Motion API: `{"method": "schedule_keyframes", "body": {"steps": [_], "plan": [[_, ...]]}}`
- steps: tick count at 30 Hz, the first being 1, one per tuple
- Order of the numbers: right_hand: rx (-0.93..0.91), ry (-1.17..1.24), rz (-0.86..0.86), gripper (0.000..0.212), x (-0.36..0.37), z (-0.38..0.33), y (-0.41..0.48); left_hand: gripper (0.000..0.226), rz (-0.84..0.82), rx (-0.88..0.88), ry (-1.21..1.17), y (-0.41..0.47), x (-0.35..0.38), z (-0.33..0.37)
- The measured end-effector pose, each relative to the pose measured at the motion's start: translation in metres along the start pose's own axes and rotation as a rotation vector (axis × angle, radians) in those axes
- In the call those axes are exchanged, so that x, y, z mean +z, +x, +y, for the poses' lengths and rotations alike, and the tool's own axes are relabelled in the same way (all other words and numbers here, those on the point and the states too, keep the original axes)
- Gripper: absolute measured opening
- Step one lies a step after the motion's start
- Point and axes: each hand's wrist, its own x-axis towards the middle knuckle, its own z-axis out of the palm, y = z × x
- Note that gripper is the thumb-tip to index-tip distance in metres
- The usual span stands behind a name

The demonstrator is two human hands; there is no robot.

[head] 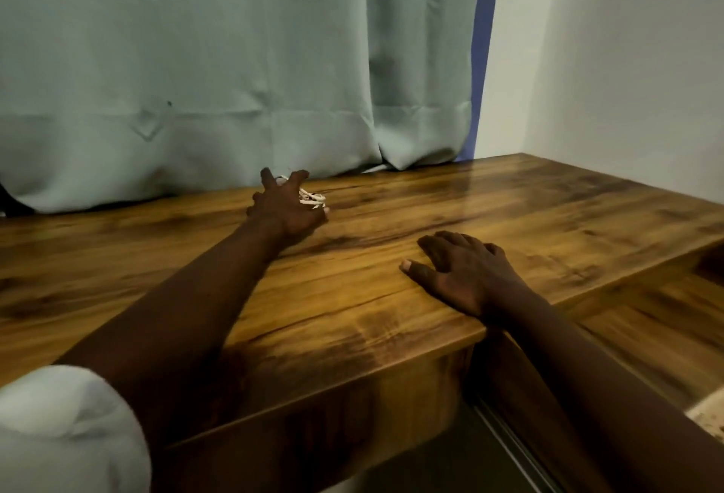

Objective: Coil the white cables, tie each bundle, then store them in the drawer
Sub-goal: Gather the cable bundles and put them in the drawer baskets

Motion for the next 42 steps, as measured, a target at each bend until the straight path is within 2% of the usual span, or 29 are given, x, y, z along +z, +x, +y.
{"method": "schedule_keyframes", "body": {"steps": [1,3,5,8,10,13,14,16,18,21,25,28,30,33,36,39,42], "plan": [[0.002,0.003,0.0,0.075,0.0,0.0,0.0,0.09,-0.002,-0.015,-0.029,0.002,0.006,-0.005],[0.011,0.015,0.001,0.073,0.0,0.0,0.001,0.07,0.018,0.008,-0.077,0.0,0.013,-0.011],[0.019,0.023,0.023,0.071,-0.001,-0.001,0.001,0.05,0.113,0.075,-0.101,-0.004,0.015,-0.011],[0.058,0.129,0.084,0.069,-0.004,-0.004,-0.001,0.046,0.15,0.182,-0.151,-0.016,0.009,-0.002],[0.106,0.374,0.121,0.067,-0.007,-0.002,-0.006,0.049,0.1,0.294,-0.197,-0.03,0.006,0.012],[0.197,0.899,0.123,0.075,-0.022,0.004,-0.018,0.047,-0.002,0.472,-0.299,-0.062,0.005,0.046],[0.219,1.011,0.09,0.068,-0.029,0.004,-0.024,0.046,-0.031,0.533,-0.336,-0.074,0.006,0.059],[0.219,1.122,0.044,0.05,-0.042,0.003,-0.041,0.044,-0.078,0.659,-0.397,-0.099,0.009,0.087],[0.21,1.155,0.07,0.044,-0.057,0.004,-0.069,0.044,-0.093,0.784,-0.427,-0.126,0.007,0.115],[0.235,1.07,0.152,0.045,-0.082,0.015,-0.127,0.044,-0.064,0.93,-0.484,-0.17,0.003,0.148],[0.265,0.975,0.194,0.047,-0.107,0.038,-0.224,0.049,-0.106,1.043,-0.58,-0.238,0.013,0.187],[0.389,0.995,0.215,0.044,-0.115,0.054,-0.29,0.049,-0.164,1.175,-0.623,-0.283,0.027,0.22],[0.498,1.036,0.242,0.043,-0.118,0.07,-0.321,0.059,-0.24,1.237,-0.603,-0.303,0.032,0.238],[0.705,1.108,0.097,0.036,-0.119,0.099,-0.355,0.077,-0.374,1.233,-0.545,-0.328,0.041,0.258],[0.845,1.114,-0.077,0.025,-0.107,0.12,-0.367,0.083,-0.481,1.235,-0.374,-0.346,0.053,0.266],[0.921,0.851,-0.146,0.025,-0.09,0.129,-0.364,0.078,-0.568,1.221,-0.228,-0.359,0.059,0.269],[0.8,0.244,-0.251,0.032,-0.074,0.144,-0.358,0.071,-0.61,1.19,-0.196,-0.366,0.059,0.271]]}}
